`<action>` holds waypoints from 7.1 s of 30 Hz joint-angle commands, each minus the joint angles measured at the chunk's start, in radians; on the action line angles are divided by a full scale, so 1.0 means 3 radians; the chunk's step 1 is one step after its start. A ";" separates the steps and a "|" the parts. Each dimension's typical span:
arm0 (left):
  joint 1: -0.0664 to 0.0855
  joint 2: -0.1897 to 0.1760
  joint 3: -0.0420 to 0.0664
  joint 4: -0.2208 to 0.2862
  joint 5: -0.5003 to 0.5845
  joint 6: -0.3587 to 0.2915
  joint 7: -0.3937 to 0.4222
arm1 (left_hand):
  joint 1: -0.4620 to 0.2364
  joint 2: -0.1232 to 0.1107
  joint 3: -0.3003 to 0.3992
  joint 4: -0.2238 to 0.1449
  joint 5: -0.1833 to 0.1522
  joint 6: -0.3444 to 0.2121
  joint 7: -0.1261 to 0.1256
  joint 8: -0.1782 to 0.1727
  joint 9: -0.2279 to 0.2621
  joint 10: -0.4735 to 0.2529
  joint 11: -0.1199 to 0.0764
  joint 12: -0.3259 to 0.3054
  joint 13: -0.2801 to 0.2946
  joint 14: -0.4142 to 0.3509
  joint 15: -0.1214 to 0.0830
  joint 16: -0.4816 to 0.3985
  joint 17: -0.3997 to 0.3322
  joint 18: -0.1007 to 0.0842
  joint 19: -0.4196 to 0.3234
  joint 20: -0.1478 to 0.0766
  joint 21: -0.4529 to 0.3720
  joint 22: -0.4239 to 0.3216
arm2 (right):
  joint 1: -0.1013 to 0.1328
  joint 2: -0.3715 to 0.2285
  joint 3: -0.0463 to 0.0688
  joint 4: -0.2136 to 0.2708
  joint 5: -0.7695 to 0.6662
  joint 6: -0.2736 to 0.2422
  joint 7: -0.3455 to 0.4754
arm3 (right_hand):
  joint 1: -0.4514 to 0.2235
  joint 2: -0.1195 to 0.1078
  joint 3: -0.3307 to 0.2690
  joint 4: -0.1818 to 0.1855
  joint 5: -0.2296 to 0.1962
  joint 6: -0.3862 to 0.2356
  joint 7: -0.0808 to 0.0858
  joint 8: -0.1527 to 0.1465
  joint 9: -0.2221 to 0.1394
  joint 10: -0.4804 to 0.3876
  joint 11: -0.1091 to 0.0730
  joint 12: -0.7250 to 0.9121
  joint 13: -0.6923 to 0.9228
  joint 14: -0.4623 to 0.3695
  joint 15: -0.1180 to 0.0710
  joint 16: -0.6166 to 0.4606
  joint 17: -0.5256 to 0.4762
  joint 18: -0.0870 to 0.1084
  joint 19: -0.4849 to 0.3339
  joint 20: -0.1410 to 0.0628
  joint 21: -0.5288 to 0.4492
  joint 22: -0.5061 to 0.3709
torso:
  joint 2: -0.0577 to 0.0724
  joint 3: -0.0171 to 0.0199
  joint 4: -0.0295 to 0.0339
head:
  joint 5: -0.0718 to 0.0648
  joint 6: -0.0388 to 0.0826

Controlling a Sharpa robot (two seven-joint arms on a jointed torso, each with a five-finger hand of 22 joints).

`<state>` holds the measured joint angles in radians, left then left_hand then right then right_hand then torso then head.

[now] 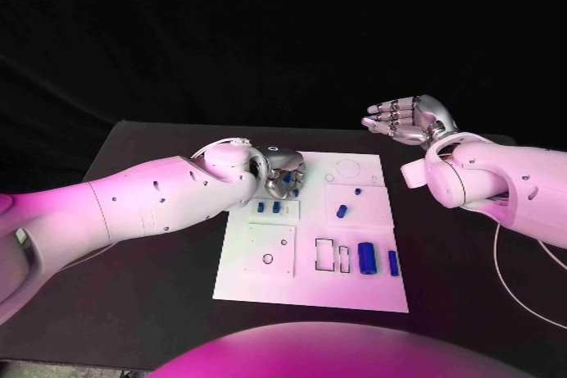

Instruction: Assemble the parts on the task board

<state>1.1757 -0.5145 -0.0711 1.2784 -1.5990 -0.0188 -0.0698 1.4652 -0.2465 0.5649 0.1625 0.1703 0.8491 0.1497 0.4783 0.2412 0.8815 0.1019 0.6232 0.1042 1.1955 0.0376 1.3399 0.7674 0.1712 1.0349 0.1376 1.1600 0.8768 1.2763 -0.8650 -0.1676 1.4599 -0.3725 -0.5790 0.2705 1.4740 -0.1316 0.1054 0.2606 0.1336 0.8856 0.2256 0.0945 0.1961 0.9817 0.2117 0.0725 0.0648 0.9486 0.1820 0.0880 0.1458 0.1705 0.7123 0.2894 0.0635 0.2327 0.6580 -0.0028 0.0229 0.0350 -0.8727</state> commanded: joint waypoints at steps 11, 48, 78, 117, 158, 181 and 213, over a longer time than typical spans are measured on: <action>-0.0001 0.0057 -0.0006 -0.0069 0.0029 0.0086 -0.0007 | -0.0014 -0.0029 0.0040 -0.0017 -0.0028 0.0007 0.0011 -0.0068 -0.0021 0.0038 0.0010 -0.0055 -0.0022 0.0056 -0.0001 0.0049 0.0051 -0.0069 0.0053 0.0001 0.0060 0.0073 | -0.0001 0.0003 0.0001 0.0008 -0.0017 0.0038 0.0029 | 0.0026 0.0011 0.0012 0.0000 -0.0002 0.0030 0.0146 -0.0020 -0.0004 0.0029 0.0002 -0.0015 -0.0003 0.0020 -0.0004 -0.0018 -0.0006 0.0015 0.0014 0.0000 0.0011 -0.0003 | -0.0005 0.0004 0.0005 | -0.0010 0.0000; -0.0005 0.0099 -0.0037 -0.0128 0.0144 0.0136 0.0047 | -0.0079 0.0043 0.0167 -0.0177 -0.0034 0.0194 -0.0002 -0.0187 0.0011 0.0318 -0.0042 -0.0261 -0.0065 0.0352 -0.0050 0.0260 0.0424 -0.0165 0.0406 -0.0026 0.0433 0.0590 | -0.0001 0.0008 0.0001 0.0007 -0.0017 0.0047 0.0027 | 0.0016 0.0013 0.0023 -0.0001 -0.0003 0.0031 0.0146 -0.0022 -0.0007 0.0030 0.0003 -0.0017 -0.0004 0.0024 -0.0004 -0.0025 -0.0012 0.0015 0.0012 0.0000 0.0010 -0.0016 | -0.0007 0.0001 0.0002 | -0.0003 0.0000; -0.0017 -0.0210 0.0055 0.0115 0.0556 -0.0349 0.0125 | -0.0229 0.0107 0.0210 -0.0248 -0.0040 0.0408 -0.0034 -0.0234 0.0114 0.0632 -0.0083 -0.0562 -0.0071 0.0530 -0.0091 0.0283 0.0527 -0.0215 0.0612 -0.0059 0.0596 0.0836 | -0.0005 0.0011 0.0001 -0.0016 -0.0017 0.0055 0.0034 | 0.0009 0.0013 0.0028 -0.0002 -0.0003 0.0032 0.0146 -0.0023 -0.0009 0.0030 0.0003 -0.0017 -0.0004 0.0026 -0.0003 -0.0029 -0.0016 0.0014 0.0008 0.0000 0.0009 -0.0024 | -0.0016 -0.0001 0.0010 | 0.0005 0.0001; -0.0103 -0.0527 0.0116 0.0196 0.0563 -0.0162 0.0006 | -0.0258 0.0067 0.0181 -0.0251 -0.0039 0.0408 -0.0042 -0.0254 0.0124 0.0649 -0.0086 -0.0604 -0.0068 0.0518 -0.0093 0.0266 0.0478 -0.0213 0.0605 -0.0061 0.0587 0.0825 | -0.0028 0.0017 0.0001 -0.0037 -0.0017 0.0060 0.0036 | -0.0001 0.0015 0.0035 -0.0001 -0.0003 0.0033 0.0147 -0.0024 -0.0011 0.0030 0.0003 -0.0018 -0.0004 0.0028 -0.0003 -0.0034 -0.0021 0.0014 0.0000 0.0000 0.0008 -0.0035 | -0.0012 -0.0004 0.0010 | 0.0039 0.0002; -0.0112 -0.0520 0.0116 0.0216 0.0630 -0.0159 0.0007 | -0.0265 0.0066 0.0175 -0.0250 -0.0039 0.0408 -0.0044 -0.0267 0.0129 0.0658 -0.0087 -0.0626 -0.0066 0.0515 -0.0094 0.0259 0.0471 -0.0211 0.0600 -0.0064 0.0581 0.0819 | -0.0035 0.0019 0.0001 -0.0042 -0.0018 0.0062 0.0038 | -0.0008 0.0014 0.0042 -0.0003 -0.0003 0.0033 0.0147 -0.0026 -0.0014 0.0029 0.0004 -0.0019 -0.0004 0.0029 -0.0002 -0.0039 -0.0026 0.0013 -0.0008 0.0001 0.0006 -0.0046 | -0.0012 -0.0001 0.0007 | 0.0050 0.0000; -0.0114 -0.0477 0.0111 0.0167 0.0563 -0.0034 -0.0122 | -0.0257 0.0081 0.0177 -0.0255 -0.0041 0.0418 -0.0047 -0.0273 0.0136 0.0672 -0.0091 -0.0641 -0.0060 0.0498 -0.0096 0.0245 0.0429 -0.0210 0.0593 -0.0066 0.0575 0.0811 | -0.0036 0.0010 0.0001 -0.0035 -0.0018 0.0062 0.0035 | -0.0015 0.0012 0.0050 -0.0007 -0.0004 0.0034 0.0148 -0.0028 -0.0017 0.0028 0.0004 -0.0020 -0.0004 0.0030 -0.0001 -0.0046 -0.0032 0.0012 -0.0016 0.0001 0.0005 -0.0059 | -0.0011 -0.0001 0.0005 | 0.0051 0.0000; -0.0124 -0.0492 0.0110 0.0173 0.0597 -0.0103 -0.0115 | -0.0258 0.0038 0.0167 -0.0282 -0.0040 0.0258 -0.0006 -0.0454 0.0115 0.0717 -0.0073 -0.0727 -0.0026 0.0502 -0.0085 0.0241 0.0427 -0.0209 0.0587 -0.0067 0.0561 0.0800 | -0.0037 0.0012 0.0001 -0.0040 -0.0019 0.0070 0.0025 | -0.0022 0.0008 0.0054 -0.0009 -0.0004 0.0035 0.0148 -0.0029 -0.0019 0.0028 0.0005 -0.0020 -0.0004 0.0032 0.0000 -0.0050 -0.0037 0.0011 -0.0030 0.0001 0.0003 -0.0071 | -0.0012 0.0002 0.0004 | 0.0056 0.0000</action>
<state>1.1387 -0.6632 -0.0383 1.3297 -1.4224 -0.0519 -0.1021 1.3913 -0.2299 0.6181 0.0812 0.1648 0.9347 0.1498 0.3445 0.2772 1.0887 0.0805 0.4096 0.0954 1.3471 0.0110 1.4161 0.8964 0.1163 1.2115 0.1180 1.3351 1.1178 1.2658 -0.8620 -0.1675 1.4476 -0.3724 -0.5739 0.2713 1.4739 -0.1316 0.1151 0.2566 0.1335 0.8892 0.2292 0.0907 0.1920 0.9817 0.2117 0.0725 0.0648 0.9485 0.1820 0.0782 0.1356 0.1705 0.7123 0.2894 0.0635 0.2129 0.6542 -0.0027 0.0243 0.0524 -0.8726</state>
